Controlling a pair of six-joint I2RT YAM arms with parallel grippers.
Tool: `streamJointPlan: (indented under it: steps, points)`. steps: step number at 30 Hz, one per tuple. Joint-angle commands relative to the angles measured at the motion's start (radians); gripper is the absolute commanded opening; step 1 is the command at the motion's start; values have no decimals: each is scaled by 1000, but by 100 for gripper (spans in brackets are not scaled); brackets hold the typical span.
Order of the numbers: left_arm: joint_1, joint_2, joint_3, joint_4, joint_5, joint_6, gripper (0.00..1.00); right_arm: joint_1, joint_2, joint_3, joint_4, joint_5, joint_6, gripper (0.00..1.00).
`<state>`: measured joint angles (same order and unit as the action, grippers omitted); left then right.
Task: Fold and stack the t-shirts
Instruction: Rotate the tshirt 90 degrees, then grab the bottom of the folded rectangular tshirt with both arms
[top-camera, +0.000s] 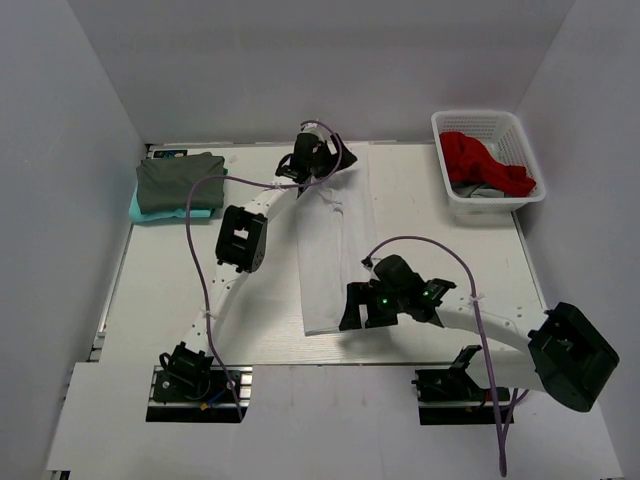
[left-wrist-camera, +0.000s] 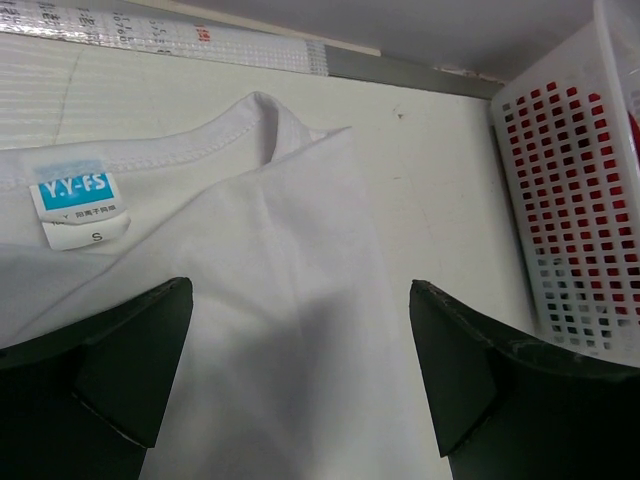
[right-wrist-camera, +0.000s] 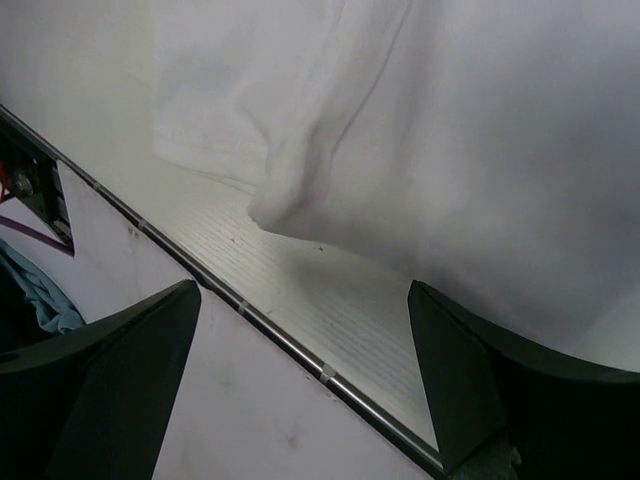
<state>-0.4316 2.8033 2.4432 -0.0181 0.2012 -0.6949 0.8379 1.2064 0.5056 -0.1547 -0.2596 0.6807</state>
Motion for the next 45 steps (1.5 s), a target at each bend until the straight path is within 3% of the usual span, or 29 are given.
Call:
streamJointPlan:
  steps: [1, 3, 7, 12, 13, 15, 16, 17, 20, 22, 25, 30, 38, 40, 45]
  points:
    - [4, -158, 10, -45, -17, 75, 100, 0, -51, 98, -85, 72, -44, 90]
    - [4, -232, 20, -78, 22, 113, 100, 0, -103, 122, -88, 131, -63, 90]
    - [4, -523, -143, -206, -20, 138, 100, -8, -166, 122, -55, 229, -69, 90]
    - [-33, -957, -715, -278, -81, 157, 100, -31, -165, 142, -133, 370, -38, 90]
    - [-42, -1101, -924, -278, -82, 105, 100, -36, -159, 140, -146, 373, -23, 90]
    - [-65, -1252, -1169, -205, -82, 48, 100, -43, -162, 137, -157, 373, -9, 90]
    - [-65, -1318, -1398, -83, -41, 14, 100, -46, -168, 125, -160, 375, 2, 90]
    - [-81, -1411, -1479, -62, 28, -9, 100, -52, -172, 120, -173, 373, 6, 90]
    - [-113, -1473, -1651, -218, 92, -67, 100, -65, -197, 91, -218, 385, 7, 90]
    - [-148, -1554, -1793, -218, 157, -105, 100, -74, -208, 67, -233, 338, -13, 90]
    - [-189, -1655, -1897, -258, 191, -130, 100, -82, -217, 22, -256, 304, -6, 90]
    - [-265, -1679, -1946, -384, 149, -140, 100, -91, -238, -55, -218, 270, 29, 90]
    - [-328, -1552, -1905, -393, 61, -112, 92, -106, -229, -87, -178, 224, 62, 90]
    - [-340, -1527, -1894, -384, 50, -112, 87, -108, -229, -99, -158, 218, 68, 89]
    - [-387, -1455, -1859, -375, 40, -103, 72, -115, -219, -130, -118, 165, 74, 73]
